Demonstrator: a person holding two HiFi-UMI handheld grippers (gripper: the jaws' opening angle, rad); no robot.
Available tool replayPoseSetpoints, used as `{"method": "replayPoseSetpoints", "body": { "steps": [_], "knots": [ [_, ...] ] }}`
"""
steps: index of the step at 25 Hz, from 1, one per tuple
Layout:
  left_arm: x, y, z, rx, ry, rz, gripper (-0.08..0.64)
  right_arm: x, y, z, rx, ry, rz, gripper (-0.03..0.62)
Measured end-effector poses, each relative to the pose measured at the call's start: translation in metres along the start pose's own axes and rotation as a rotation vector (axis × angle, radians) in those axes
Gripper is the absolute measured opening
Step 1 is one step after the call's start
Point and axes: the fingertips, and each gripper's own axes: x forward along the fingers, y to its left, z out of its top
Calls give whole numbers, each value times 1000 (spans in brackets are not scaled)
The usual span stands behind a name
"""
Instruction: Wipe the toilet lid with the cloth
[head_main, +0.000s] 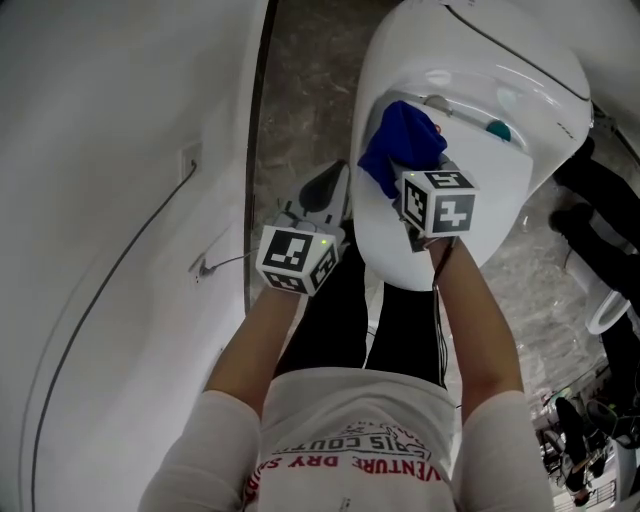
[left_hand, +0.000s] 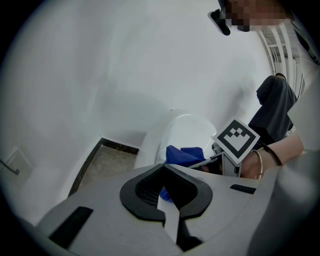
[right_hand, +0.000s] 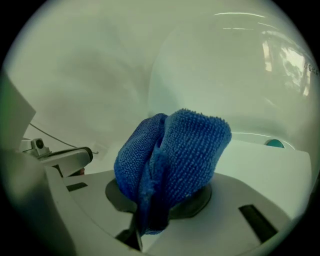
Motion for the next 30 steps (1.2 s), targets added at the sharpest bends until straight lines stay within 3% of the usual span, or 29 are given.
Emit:
{"method": "replayPoseSetpoints", "body": {
  "steps": [7,12,22,30],
  "knots": [
    [6,-22,-6,-5,4,16,6,-15,-13,-3,-4,-22,21,94],
    [12,-37,3,-9,-15,35,6,-29,-32,-6,56,-11,43,94],
    [35,-80,3,-9,-21,53,6,-66,-94,-14,75,-31,31,94],
    [59,-131,-9,5,2,19,6,-95,-143,-29,78,-22,9,94]
  ]
}}
